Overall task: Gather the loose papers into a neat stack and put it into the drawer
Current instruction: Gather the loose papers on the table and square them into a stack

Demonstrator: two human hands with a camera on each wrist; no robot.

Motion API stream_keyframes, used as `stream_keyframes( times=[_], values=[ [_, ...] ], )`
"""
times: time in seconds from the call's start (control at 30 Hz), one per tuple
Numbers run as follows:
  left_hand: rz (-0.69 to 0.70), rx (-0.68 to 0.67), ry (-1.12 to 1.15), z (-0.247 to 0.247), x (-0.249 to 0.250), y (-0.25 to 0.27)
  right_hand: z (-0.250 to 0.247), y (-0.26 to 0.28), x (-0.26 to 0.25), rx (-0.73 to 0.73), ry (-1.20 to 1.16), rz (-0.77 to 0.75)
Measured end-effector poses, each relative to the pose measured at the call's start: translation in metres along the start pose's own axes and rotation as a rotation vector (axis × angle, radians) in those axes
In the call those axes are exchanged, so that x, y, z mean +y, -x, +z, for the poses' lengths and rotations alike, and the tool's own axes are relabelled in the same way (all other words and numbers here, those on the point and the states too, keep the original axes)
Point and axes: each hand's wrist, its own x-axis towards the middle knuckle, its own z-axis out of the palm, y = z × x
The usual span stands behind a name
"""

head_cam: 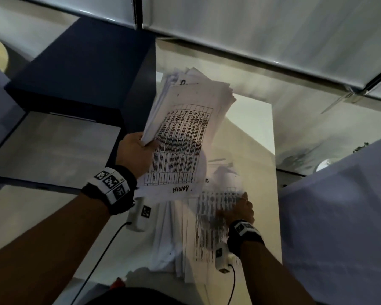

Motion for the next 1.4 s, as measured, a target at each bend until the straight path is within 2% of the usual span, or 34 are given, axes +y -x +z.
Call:
stream_keyframes(
  times=[0.1,0.17,0.27,0.4,0.53,0.6,0.8,0.93,1.03,1.1,1.17,1.23,1.3,1.4],
  values=[
    [-0.023,0.023,-0.014,-0.003,-0.003,0.002,-0.007,-0.003,-0.006,0.086,-0.18,-0.016],
    [-0.047,0.033,-0.004,-0.002,-0.006,0.002,-0.017,-0.002,-0.012,0.098,-0.178,-0.032],
    [-0.097,0.044,-0.014,0.002,-0.012,0.002,-0.034,0.001,-0.019,0.039,-0.186,-0.031],
    [-0.155,0.046,-0.028,0.01,-0.021,0.005,-0.043,0.005,-0.01,-0.123,-0.147,0.052],
    [-0.167,0.013,-0.062,0.016,-0.025,0.008,-0.048,0.011,-0.004,-0.141,-0.036,0.015],
    [-0.196,-0.007,-0.069,0.019,-0.03,0.008,-0.061,0.016,-0.011,-0.072,-0.002,-0.061],
    [-0.341,-0.064,-0.135,0.032,-0.05,0.009,-0.131,0.039,-0.051,0.255,0.045,-0.263],
    [-0.462,-0.123,-0.168,0.043,-0.07,0.009,-0.186,0.06,-0.082,0.484,-0.026,-0.327],
    [-0.525,-0.211,-0.24,0.05,-0.083,0.013,-0.21,0.065,-0.097,0.569,-0.133,-0.4],
    [-0.54,-0.293,-0.261,0.053,-0.09,0.016,-0.211,0.058,-0.1,0.523,-0.232,-0.419],
    [-0.534,-0.345,-0.248,0.056,-0.101,0.018,-0.194,0.044,-0.097,0.388,-0.281,-0.407],
    [-0.494,-0.342,-0.183,0.057,-0.107,0.021,-0.161,0.03,-0.089,0.225,-0.273,-0.369],
    [-0.495,-0.291,-0.111,0.057,-0.11,0.022,-0.118,0.017,-0.075,0.094,-0.306,-0.27],
    [-0.539,-0.23,-0.076,0.057,-0.111,0.021,-0.062,0.0,-0.055,-0.059,-0.286,-0.044]
  ],
)
